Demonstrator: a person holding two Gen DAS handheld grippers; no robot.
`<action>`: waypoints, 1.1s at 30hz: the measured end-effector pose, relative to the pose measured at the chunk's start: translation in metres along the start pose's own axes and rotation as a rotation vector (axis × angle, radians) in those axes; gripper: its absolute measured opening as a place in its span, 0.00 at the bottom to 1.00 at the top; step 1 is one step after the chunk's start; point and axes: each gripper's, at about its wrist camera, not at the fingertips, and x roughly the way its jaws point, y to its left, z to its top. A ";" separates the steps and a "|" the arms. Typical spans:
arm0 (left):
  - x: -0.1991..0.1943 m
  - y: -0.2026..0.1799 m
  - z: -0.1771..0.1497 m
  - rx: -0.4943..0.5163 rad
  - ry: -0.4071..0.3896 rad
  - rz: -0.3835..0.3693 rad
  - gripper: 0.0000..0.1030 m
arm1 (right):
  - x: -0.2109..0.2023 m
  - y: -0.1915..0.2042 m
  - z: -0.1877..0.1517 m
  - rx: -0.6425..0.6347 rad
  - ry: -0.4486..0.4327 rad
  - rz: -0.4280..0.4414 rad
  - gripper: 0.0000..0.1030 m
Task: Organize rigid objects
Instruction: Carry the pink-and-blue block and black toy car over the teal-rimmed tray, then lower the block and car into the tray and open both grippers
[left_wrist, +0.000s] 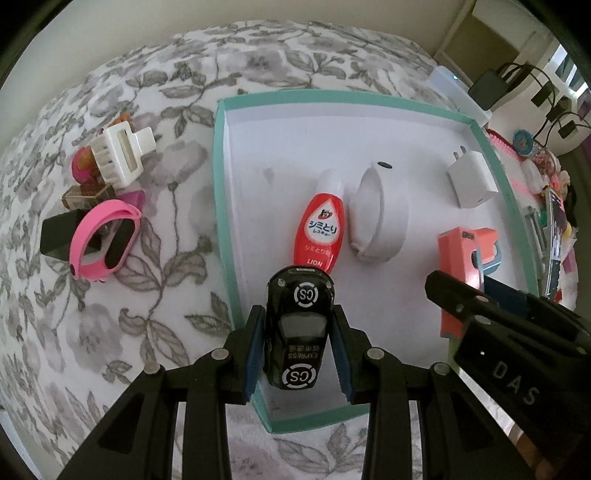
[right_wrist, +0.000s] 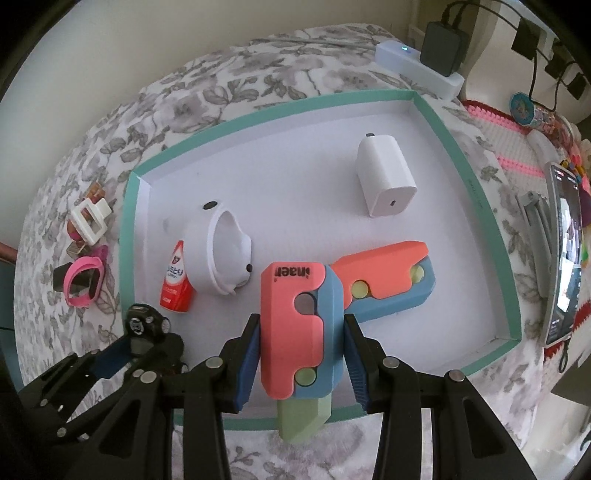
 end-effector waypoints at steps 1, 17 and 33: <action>0.000 -0.001 0.000 0.002 0.000 0.000 0.35 | 0.000 0.000 0.000 -0.001 0.000 0.000 0.44; 0.003 -0.006 0.000 0.015 0.006 -0.012 0.36 | 0.001 0.003 -0.001 -0.015 0.008 0.005 0.45; -0.035 0.007 0.005 -0.017 -0.102 -0.034 0.37 | -0.035 0.005 0.006 -0.018 -0.105 0.011 0.46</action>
